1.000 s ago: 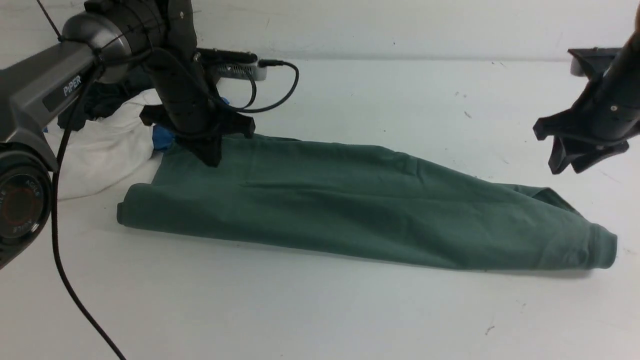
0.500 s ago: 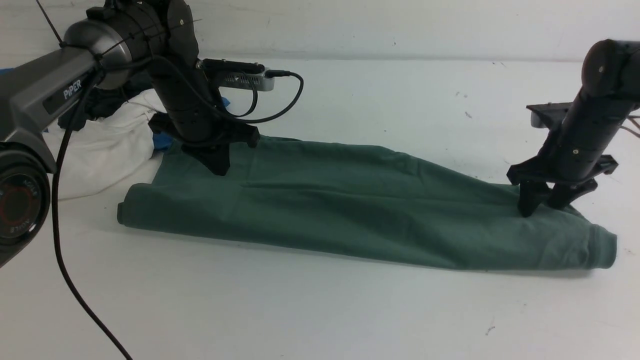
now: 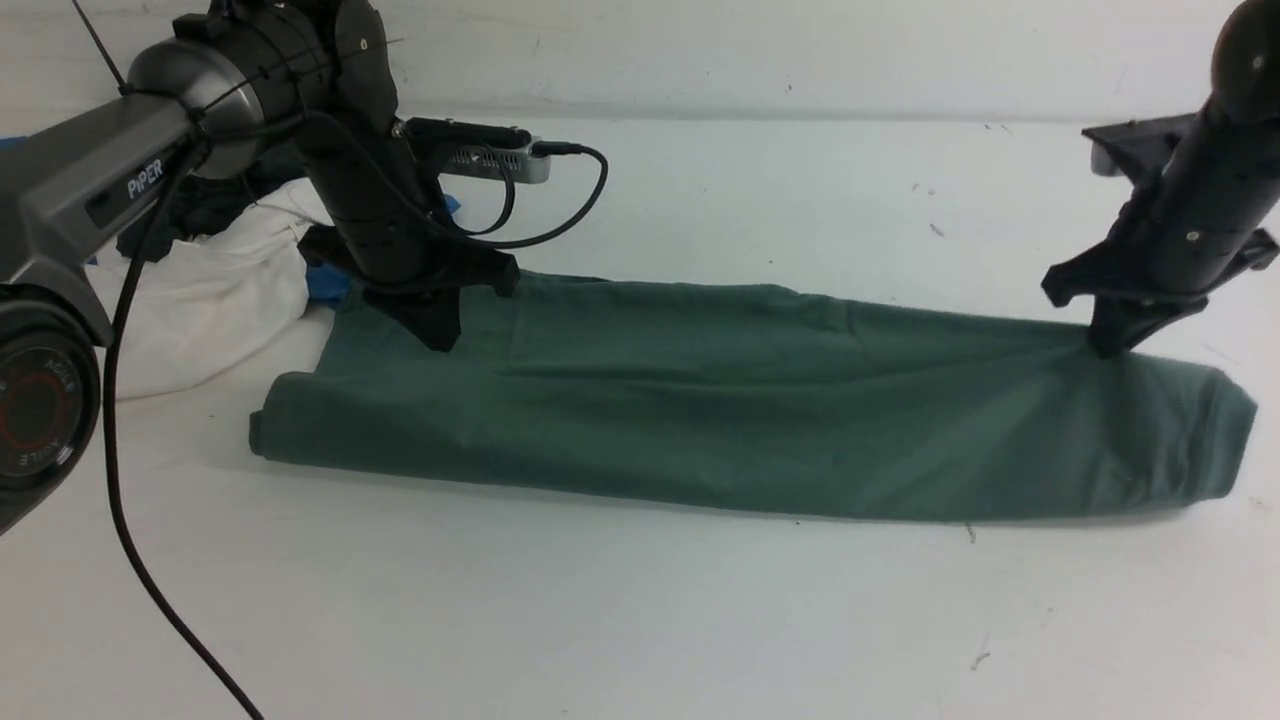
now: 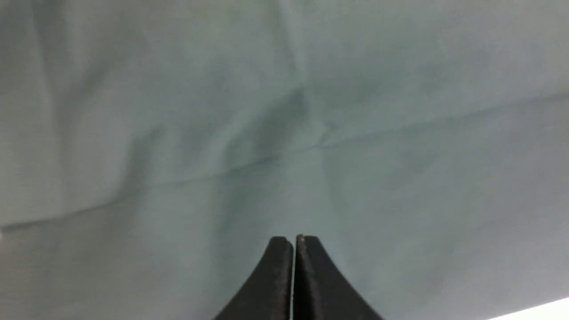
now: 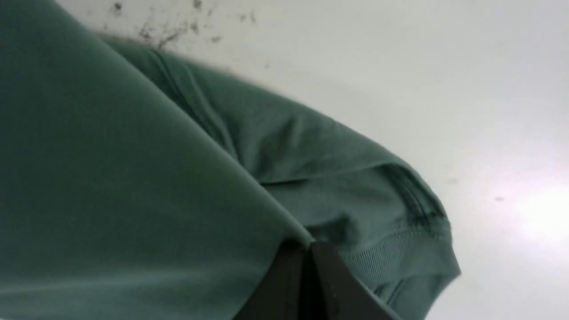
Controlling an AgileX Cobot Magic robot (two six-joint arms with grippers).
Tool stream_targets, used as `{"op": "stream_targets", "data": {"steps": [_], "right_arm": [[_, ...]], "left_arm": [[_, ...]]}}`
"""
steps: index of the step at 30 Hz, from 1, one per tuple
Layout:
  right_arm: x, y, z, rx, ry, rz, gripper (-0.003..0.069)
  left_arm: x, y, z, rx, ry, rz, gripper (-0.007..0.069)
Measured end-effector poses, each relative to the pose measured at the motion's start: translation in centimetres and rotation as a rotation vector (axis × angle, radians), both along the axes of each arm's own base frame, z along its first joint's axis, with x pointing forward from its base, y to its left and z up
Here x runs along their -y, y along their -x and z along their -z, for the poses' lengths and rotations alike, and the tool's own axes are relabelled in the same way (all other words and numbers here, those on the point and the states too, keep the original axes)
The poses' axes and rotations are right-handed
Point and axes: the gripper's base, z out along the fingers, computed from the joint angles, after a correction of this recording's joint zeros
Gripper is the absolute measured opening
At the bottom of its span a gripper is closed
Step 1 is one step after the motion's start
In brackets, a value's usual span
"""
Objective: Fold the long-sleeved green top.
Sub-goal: Use both arms to drag the lower edge of the fabric forward and fold it over the upper edge
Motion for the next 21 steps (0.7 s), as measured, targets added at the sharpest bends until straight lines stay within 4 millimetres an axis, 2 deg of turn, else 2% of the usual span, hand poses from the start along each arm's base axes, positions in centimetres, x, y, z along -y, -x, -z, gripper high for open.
{"op": "stream_targets", "data": {"steps": [3, 8, 9, 11, 14, 16, 17, 19, 21], "right_arm": [[0.6, -0.5, 0.1, 0.034, 0.073, -0.016, -0.0001], [0.6, -2.5, 3.3, 0.096, 0.082, -0.031, 0.0006], [0.6, -2.5, 3.4, 0.099, 0.082, -0.032, 0.0006], [0.6, -3.3, 4.4, 0.139, 0.079, -0.036, 0.0035], [0.5, -4.1, 5.0, 0.193, 0.081, -0.043, 0.0093], [0.6, -4.4, 5.3, 0.218, 0.089, -0.048, 0.0158], [0.6, -4.4, 5.3, 0.22, 0.09, -0.049, 0.0165], [0.8, -4.4, 5.2, 0.219, 0.119, -0.049, 0.0265], [1.1, -4.2, 5.2, 0.199, 0.144, -0.031, 0.0329]], "left_arm": [[0.0, 0.0, 0.0, -0.001, 0.0, 0.0, -0.0004], [0.0, 0.0, 0.0, -0.002, 0.0, 0.001, -0.0004], [0.0, 0.0, 0.0, -0.002, 0.0, 0.001, -0.0004], [0.0, 0.0, 0.0, -0.001, -0.001, 0.001, -0.0004], [0.0, 0.0, 0.0, 0.0, -0.001, 0.001, -0.0004], [0.0, 0.1, -0.1, 0.001, 0.0, 0.001, -0.0004], [0.0, 0.1, -0.1, 0.001, -0.001, 0.002, -0.0004], [-0.2, 0.2, -0.8, 0.018, -0.02, -0.004, -0.0004], [-0.6, 0.3, -1.4, 0.034, -0.049, -0.024, -0.0004]]}}
